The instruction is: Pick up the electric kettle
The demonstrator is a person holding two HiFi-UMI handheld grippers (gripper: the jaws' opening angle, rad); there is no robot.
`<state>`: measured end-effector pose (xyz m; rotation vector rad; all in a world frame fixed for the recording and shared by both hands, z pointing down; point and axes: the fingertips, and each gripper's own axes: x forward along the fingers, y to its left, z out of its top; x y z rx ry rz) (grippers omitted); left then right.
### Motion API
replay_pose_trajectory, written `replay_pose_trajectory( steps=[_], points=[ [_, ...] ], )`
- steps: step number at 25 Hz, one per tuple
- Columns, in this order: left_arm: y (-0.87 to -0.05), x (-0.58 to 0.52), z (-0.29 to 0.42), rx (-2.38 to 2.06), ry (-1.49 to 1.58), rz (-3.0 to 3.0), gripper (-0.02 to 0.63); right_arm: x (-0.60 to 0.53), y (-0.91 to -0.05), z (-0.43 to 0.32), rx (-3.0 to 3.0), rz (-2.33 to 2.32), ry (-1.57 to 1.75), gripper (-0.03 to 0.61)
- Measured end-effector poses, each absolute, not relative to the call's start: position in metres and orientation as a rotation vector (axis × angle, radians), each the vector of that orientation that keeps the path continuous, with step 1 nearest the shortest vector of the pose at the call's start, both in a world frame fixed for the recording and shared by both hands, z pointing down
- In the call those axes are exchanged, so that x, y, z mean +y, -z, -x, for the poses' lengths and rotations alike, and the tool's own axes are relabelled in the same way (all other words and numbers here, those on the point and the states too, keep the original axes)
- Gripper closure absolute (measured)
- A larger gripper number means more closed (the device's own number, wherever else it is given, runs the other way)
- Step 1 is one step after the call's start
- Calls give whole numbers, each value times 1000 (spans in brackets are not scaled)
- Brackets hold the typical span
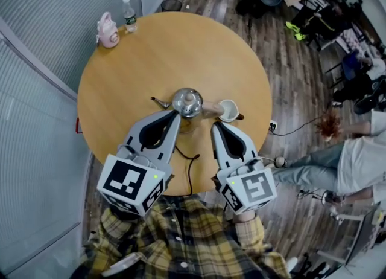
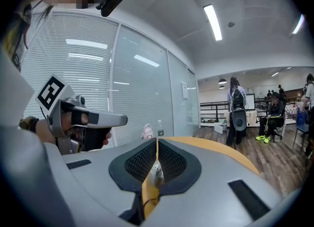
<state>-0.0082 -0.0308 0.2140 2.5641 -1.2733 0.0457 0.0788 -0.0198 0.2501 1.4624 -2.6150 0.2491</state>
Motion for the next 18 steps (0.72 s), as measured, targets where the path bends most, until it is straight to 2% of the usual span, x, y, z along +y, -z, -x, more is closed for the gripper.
replay_pose_trajectory(
  steps=[18],
  points=[
    [-229,-55,-15,-1329,-81,-2517,611,-49,-263,-98,-2659,-1380,-264,543]
  ],
)
